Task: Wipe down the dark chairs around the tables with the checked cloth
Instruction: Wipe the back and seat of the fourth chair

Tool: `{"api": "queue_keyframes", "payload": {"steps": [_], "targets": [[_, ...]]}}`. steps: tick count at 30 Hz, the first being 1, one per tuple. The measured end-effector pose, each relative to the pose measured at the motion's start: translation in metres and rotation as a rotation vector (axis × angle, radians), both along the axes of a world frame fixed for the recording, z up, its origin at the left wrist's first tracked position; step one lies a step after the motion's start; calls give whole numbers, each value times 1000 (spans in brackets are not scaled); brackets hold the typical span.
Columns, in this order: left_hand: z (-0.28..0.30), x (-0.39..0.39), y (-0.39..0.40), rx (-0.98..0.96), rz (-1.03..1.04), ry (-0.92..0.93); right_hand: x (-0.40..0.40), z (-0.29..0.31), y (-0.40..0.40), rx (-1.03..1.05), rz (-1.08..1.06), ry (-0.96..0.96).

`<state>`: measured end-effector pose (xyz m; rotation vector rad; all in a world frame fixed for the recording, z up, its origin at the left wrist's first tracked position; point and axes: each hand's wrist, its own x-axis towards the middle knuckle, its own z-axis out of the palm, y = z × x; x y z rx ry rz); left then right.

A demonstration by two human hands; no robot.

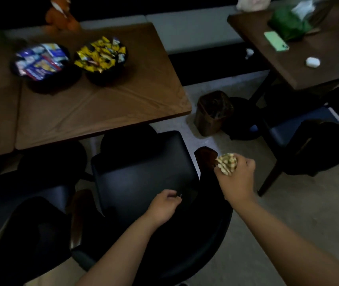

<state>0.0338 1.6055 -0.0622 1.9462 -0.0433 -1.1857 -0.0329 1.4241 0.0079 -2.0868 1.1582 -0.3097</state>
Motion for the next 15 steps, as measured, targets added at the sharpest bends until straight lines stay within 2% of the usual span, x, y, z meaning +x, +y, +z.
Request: {"api": "queue_keyframes", "payload": {"steps": [3,6,9,15], "targets": [[45,-10,8,-109,101,-81,-3,33,19,190,-82,-148],[91,-35,23,-222,209,-127,-17,73,48,387,-38,-294],[140,-70,40,-336,308,-178,-40,116,83,411,104,-383],[231,-133,74,-538,337,-261,-84,198,136,468,316,-557]]}}
